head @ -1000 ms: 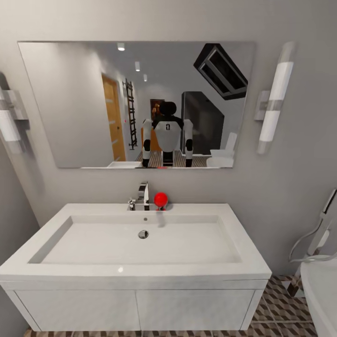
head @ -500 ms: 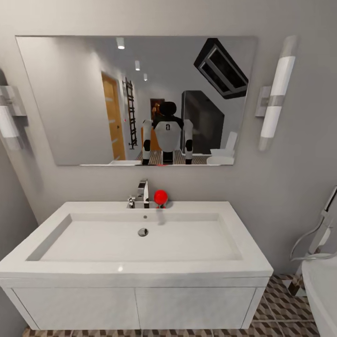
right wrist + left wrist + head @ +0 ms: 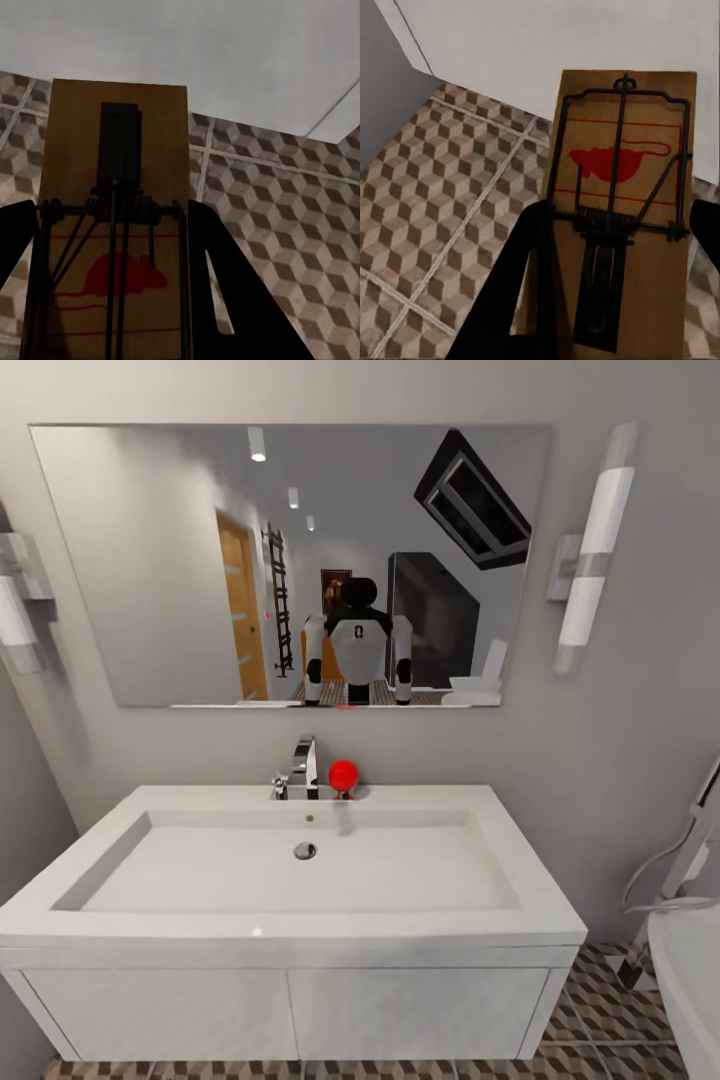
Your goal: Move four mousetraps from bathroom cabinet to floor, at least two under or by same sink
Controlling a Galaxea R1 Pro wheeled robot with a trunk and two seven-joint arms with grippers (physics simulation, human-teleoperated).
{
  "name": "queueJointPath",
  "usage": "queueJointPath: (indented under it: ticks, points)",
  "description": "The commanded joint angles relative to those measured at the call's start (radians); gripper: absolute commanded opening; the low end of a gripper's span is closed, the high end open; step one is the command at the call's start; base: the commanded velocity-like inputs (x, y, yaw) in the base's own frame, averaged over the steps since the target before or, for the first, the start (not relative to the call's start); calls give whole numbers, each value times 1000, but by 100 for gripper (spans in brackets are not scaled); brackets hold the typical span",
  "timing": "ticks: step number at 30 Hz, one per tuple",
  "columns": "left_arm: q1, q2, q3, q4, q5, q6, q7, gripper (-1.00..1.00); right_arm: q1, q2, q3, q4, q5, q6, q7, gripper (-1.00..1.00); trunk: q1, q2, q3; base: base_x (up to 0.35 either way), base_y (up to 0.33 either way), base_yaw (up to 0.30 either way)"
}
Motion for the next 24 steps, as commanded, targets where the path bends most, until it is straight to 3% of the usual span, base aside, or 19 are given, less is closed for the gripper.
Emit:
queueJointPath:
  ticks: [1, 5, 14, 21, 24]
  points:
    - [-1, -1, -32, 4, -4, -47, 15, -100, -2, 0, -6, 4, 10, -5, -5, -100, 4, -8, -4, 0, 0, 0]
    - [-1, -4, -67, 7, -5, -93, 19, -100, -2, 0, -6, 4, 10, -5, -5, -100, 19, -36, -17, 0, 0, 0]
    - [-1, -3, -72, 8, -4, -95, 19, -100, -2, 0, -6, 4, 10, -5, -5, -100, 54, -99, -45, 0, 0, 0]
    - [-1, -3, -71, 8, -4, -94, 18, -100, -2, 0, -6, 4, 10, -5, -5, -100, 54, -99, -45, 0, 0, 0]
    - [-1, -4, -71, 8, -4, -94, 19, -100, -2, 0, -6, 4, 10, -5, -5, -100, 65, -120, -55, 0, 0, 0]
